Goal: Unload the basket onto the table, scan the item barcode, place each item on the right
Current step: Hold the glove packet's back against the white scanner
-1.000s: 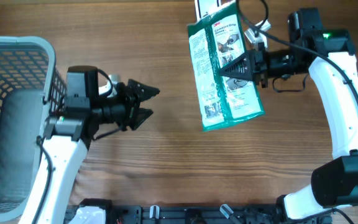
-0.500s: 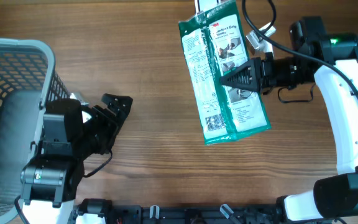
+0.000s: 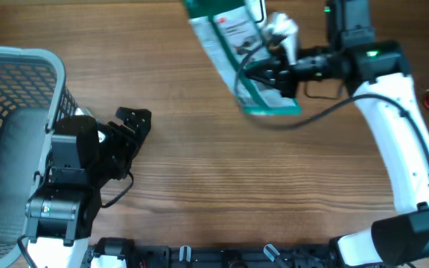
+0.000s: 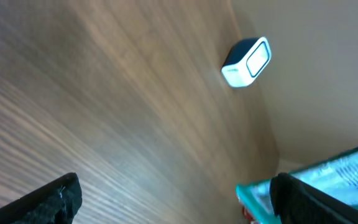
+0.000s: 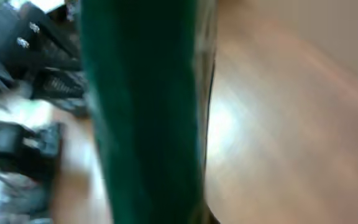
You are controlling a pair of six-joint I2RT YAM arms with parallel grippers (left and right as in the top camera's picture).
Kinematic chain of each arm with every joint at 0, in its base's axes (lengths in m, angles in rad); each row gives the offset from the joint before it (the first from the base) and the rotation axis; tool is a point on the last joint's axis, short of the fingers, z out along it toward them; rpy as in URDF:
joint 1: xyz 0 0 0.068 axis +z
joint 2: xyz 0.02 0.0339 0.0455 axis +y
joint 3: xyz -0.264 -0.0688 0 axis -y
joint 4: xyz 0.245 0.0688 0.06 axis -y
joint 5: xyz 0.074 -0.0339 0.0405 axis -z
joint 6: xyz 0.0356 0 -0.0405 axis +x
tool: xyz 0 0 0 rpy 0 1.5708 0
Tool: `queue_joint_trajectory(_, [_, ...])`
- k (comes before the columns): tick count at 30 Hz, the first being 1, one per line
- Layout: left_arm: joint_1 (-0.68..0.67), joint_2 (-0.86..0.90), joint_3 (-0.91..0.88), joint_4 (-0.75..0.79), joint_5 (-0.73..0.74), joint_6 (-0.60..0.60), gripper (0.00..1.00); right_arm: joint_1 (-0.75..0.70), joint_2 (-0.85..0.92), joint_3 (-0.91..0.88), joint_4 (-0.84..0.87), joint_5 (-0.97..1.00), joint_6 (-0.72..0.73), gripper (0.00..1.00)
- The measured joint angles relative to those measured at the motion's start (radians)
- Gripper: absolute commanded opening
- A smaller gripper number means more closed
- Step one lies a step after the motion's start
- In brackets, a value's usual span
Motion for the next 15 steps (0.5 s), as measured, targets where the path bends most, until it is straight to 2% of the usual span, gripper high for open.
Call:
queue_joint_trajectory(6, [0.0,0.002,0.0,0.029,-0.055,0.0,1.0,0.142,0.059,-0.004,0.37,0.375,-0.062,0.05])
queue_joint_trajectory(11, [0.0,0.002,0.0,0.041,-0.085,0.001,1.0,0.126,0.199,-0.006,0.689,0.628,-0.079,0.04])
queue_joint_trajectory(15, [0.0,0.002,0.0,0.065,-0.099,0.001,1.0,0.112,0.341,-0.009,0.967,0.74,-0.137,0.04])
